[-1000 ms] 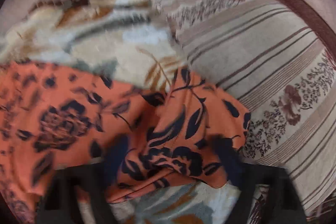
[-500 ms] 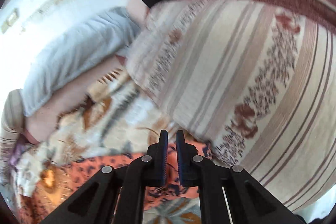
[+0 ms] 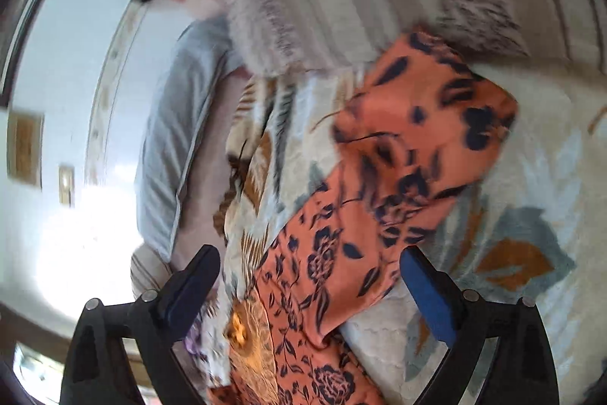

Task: Fold small clothes

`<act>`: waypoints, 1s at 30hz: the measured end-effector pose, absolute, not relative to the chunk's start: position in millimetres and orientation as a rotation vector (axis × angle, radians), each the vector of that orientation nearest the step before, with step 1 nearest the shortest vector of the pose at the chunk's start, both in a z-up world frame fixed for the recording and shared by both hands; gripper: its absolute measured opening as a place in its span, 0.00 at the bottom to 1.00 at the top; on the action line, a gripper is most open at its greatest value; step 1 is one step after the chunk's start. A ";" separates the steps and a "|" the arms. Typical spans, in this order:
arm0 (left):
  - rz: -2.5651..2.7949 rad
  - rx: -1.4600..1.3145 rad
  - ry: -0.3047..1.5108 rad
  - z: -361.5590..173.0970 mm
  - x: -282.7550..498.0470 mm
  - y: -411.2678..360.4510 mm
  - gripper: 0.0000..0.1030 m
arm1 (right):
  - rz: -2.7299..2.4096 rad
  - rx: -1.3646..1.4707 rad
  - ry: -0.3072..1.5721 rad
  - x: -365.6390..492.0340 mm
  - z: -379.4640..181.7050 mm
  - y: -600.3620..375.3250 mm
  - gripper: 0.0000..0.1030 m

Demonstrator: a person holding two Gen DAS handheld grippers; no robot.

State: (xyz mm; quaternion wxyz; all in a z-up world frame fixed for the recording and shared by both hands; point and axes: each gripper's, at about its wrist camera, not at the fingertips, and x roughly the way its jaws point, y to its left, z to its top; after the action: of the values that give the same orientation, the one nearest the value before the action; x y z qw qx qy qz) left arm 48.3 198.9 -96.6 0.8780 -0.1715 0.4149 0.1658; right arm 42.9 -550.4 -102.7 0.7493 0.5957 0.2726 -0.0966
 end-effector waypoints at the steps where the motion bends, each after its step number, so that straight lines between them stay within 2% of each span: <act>1: 0.348 -0.352 0.865 -96.8 49.3 197.8 1.00 | -0.230 1.309 0.581 39.1 -106.4 -558.0 0.92; 4: 0.346 -0.329 0.870 -98.6 53.1 191.9 1.00 | -0.254 1.342 0.547 36.8 -116.5 -582.6 0.90; 6: 0.345 -0.301 0.875 -99.8 55.2 186.5 1.00 | -0.273 1.357 0.537 41.0 -122.5 -593.0 0.79; 9: 0.341 -0.282 0.876 -100.1 56.2 182.9 1.00 | -0.292 1.375 0.537 47.7 -131.6 -601.5 0.72; 13: 0.347 -0.295 0.868 -99.4 55.5 185.7 1.00 | -0.330 1.465 0.500 44.7 -149.5 -609.5 0.72; 14: 0.348 -0.300 0.867 -99.3 55.0 187.3 1.00 | -0.332 1.455 0.496 45.7 -148.9 -610.9 0.67; 17: 0.352 -0.323 0.865 -99.3 54.2 191.6 1.00 | -0.341 1.399 0.521 52.8 -139.5 -613.0 0.17; 18: 0.353 -0.335 0.863 -99.0 53.4 193.8 1.00 | -0.342 1.355 0.534 56.9 -130.3 -611.9 0.09; 25: 0.351 -0.422 0.825 -93.3 43.8 208.9 1.00 | -0.130 1.238 0.472 92.9 -43.5 -563.5 0.06; 30: 0.358 -0.513 0.757 -85.8 30.9 226.1 1.00 | 0.271 1.230 0.372 132.0 34.5 -444.0 0.06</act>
State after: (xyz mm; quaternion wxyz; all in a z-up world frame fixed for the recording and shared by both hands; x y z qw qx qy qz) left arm 30.9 226.1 -85.8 0.8819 -0.2464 0.3632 0.1720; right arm 132.0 -444.0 34.5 0.7921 0.5718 0.1729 0.1258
